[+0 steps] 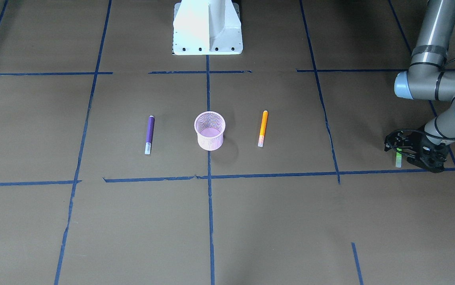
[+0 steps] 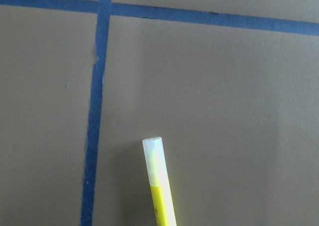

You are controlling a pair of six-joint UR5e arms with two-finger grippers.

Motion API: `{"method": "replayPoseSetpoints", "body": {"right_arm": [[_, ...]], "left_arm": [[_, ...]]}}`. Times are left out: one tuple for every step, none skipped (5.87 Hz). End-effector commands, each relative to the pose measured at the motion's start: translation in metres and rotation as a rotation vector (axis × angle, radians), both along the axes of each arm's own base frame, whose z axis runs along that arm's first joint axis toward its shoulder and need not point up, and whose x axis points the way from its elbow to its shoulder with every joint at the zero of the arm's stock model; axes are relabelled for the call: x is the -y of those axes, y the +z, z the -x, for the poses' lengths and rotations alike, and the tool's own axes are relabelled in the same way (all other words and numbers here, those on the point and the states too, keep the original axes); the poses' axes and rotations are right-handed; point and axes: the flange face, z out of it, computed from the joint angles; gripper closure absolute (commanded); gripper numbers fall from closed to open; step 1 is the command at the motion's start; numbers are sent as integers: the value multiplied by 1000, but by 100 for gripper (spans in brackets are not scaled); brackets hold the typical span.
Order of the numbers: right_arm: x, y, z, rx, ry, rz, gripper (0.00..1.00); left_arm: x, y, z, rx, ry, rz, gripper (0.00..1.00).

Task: Collect pens into pen holder
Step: 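Close the left gripper on the green highlighter's cap end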

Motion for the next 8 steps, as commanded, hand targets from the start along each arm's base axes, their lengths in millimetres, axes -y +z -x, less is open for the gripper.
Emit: {"method": "replayPoseSetpoints", "body": {"right_arm": [[0, 0, 0, 0, -1, 0, 0], [0, 1, 0, 0, -1, 1, 0], [0, 1, 0, -1, -1, 3, 0], [0, 1, 0, -1, -1, 3, 0], [0, 1, 0, -1, -1, 3, 0], [-1, 2, 0, -1, -1, 4, 0], [-1, 2, 0, -1, -1, 5, 0], [0, 1, 0, 1, -1, 3, 0]], "left_arm": [[-1, -4, 1, -4, 0, -7, 3], [-1, -11, 2, -12, -1, -18, 3], [-1, -12, 2, -12, -1, -18, 3], [-5, -6, 3, -8, 0, -10, 3], [-5, -6, 4, -8, -1, -10, 9], [-5, -7, 4, -10, -1, -11, 20], [-5, -7, 4, -10, 0, -12, 34], [-5, -7, 4, -10, -1, -12, 42]]}}
